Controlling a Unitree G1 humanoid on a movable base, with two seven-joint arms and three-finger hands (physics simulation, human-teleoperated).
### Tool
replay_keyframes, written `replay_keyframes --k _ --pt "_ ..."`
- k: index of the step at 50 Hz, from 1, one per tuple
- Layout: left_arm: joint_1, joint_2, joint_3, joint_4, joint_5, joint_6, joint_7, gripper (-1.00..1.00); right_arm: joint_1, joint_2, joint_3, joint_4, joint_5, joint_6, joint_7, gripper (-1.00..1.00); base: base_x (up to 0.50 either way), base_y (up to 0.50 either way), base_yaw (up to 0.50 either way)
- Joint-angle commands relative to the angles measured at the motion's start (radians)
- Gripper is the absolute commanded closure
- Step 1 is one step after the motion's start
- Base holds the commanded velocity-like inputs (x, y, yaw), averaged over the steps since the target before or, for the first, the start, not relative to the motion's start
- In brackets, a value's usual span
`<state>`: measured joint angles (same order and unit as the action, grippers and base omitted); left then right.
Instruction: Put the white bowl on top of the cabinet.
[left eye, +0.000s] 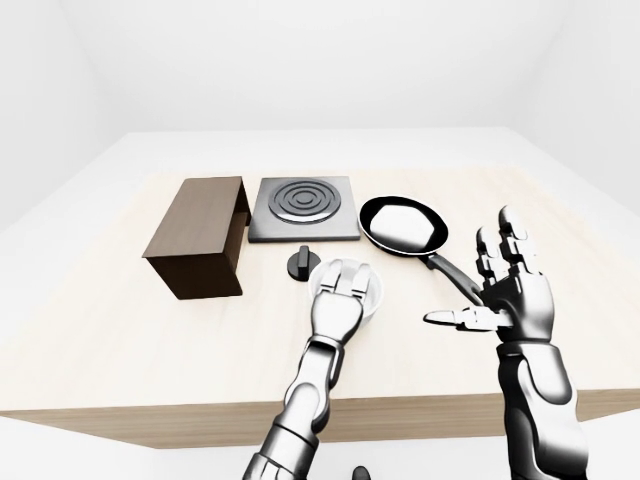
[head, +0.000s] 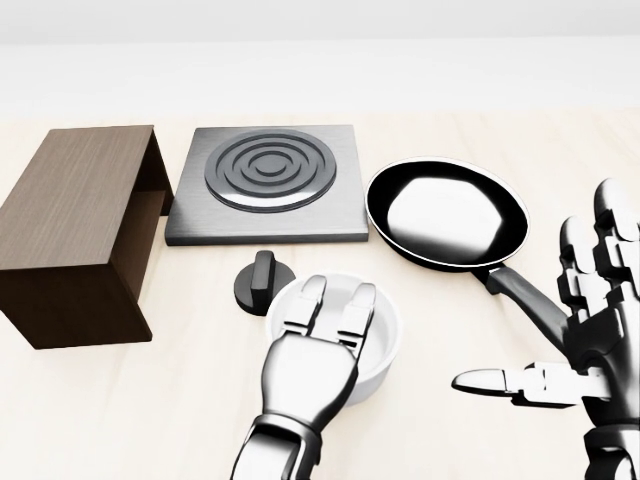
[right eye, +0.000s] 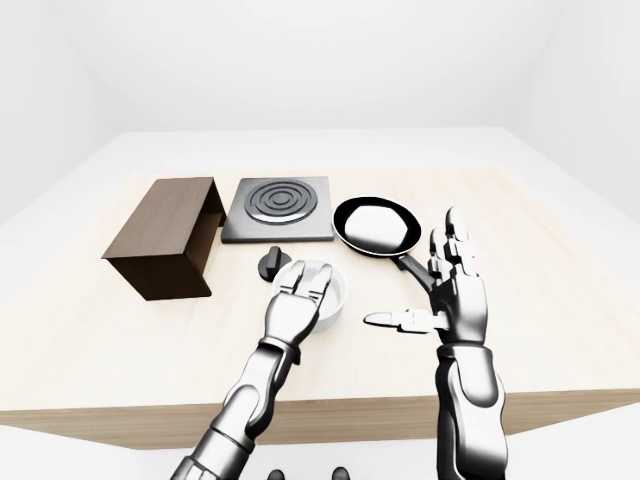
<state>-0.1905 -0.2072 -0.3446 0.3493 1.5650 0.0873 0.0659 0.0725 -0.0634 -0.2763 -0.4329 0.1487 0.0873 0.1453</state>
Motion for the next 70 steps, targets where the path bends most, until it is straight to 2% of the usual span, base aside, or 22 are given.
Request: replay_keyframes --k 1,19,20,21,43,51,58,62,64,66,67,70 --pt "-0.039 0.006 0.026 0.099 -0.038 0.0 0.032 -1.0 -0.006 -0.004 -0.001 0.011 0.002 0.0 -0.002 -1.0 0.0 0.0 0.0" --pt "-0.058 0.008 0.027 0.168 -0.05 0.0 0.043 -1.0 -0.004 -0.004 -0.001 0.008 0.003 0.0 -0.001 -1.0 0.0 0.0 0.0" --pt "-0.058 0.009 0.025 0.17 -0.047 0.0 0.044 0.12 -0.004 -0.004 -0.002 0.008 0.003 0.0 -0.001 -1.0 0.0 0.0 0.0" --pt "-0.055 0.01 0.022 0.161 -0.046 0.0 0.041 1.0 -0.004 -0.004 -0.002 0.007 0.003 0.0 -0.001 -1.0 0.0 0.0 0.0" --pt "-0.048 0.008 0.018 0.159 -0.028 0.0 0.036 1.0 -0.002 -0.003 -0.003 -0.001 0.005 0.0 0.0 -1.0 0.0 0.0 0.0" --pt "-0.075 0.013 0.031 0.161 -0.034 0.0 0.032 1.0 0.001 -0.002 -0.002 -0.001 0.005 0.0 0.003 -1.0 0.0 0.0 0.0" --pt "-0.051 0.023 0.025 0.029 -0.007 0.0 -0.025 1.0 0.008 0.002 0.006 -0.006 0.0 0.0 0.009 -1.0 0.0 0.0 0.0" --pt "-0.049 0.029 0.028 -0.063 0.025 0.0 -0.091 1.0 0.009 0.003 0.007 -0.005 -0.002 0.0 0.011 -1.0 0.0 0.0 0.0" --pt "-0.058 0.042 0.032 -0.16 0.071 0.0 -0.179 1.0 0.009 0.004 0.01 -0.002 -0.004 0.0 0.012 -1.0 0.0 0.0 0.0" --pt "-0.059 0.041 0.039 -0.193 0.098 0.0 -0.21 1.0 0.009 0.005 0.011 -0.002 -0.005 0.0 0.012 -1.0 0.0 0.0 0.0" --pt "-0.066 0.044 0.041 -0.256 0.131 0.0 -0.266 1.0 0.008 0.005 0.013 0.001 -0.007 0.0 0.012 -1.0 0.0 0.0 0.0" --pt "-0.066 0.038 0.053 -0.303 0.164 0.0 -0.307 1.0 0.01 0.005 0.013 -0.003 -0.006 0.0 0.013 -1.0 0.0 0.0 0.0"
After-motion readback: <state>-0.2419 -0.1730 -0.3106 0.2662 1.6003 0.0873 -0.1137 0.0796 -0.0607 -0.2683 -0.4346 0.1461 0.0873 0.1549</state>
